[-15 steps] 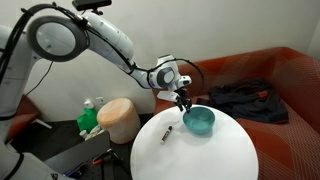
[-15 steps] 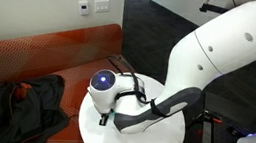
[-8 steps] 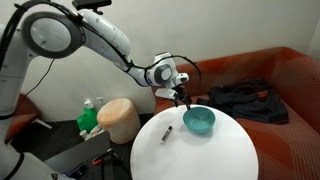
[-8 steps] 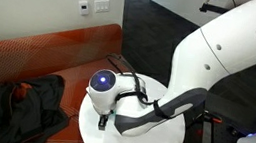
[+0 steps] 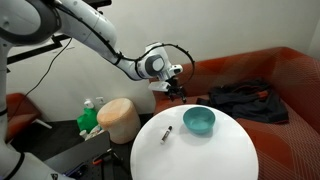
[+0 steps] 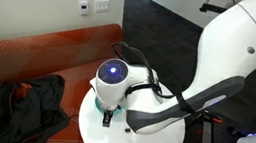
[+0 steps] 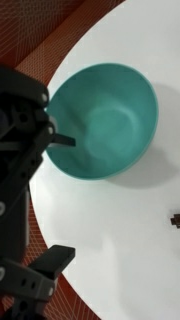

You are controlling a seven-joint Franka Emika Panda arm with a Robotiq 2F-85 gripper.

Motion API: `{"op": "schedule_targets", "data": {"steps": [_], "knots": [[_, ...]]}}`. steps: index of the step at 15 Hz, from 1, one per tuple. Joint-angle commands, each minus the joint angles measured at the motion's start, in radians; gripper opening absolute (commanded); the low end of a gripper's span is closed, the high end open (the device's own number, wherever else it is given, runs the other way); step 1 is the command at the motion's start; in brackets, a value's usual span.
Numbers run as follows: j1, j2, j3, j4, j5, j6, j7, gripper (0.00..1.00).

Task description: Pick the marker from the bowl and put it on the table, then move the bowl to the left

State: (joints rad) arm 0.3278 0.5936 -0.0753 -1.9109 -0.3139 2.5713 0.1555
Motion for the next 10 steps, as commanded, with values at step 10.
{"op": "schedule_targets", "data": {"steps": [10], "knots": [[-0.021, -0.078, 0.018, -0.064, -0.048, -0.004, 0.022, 1.0]]}}
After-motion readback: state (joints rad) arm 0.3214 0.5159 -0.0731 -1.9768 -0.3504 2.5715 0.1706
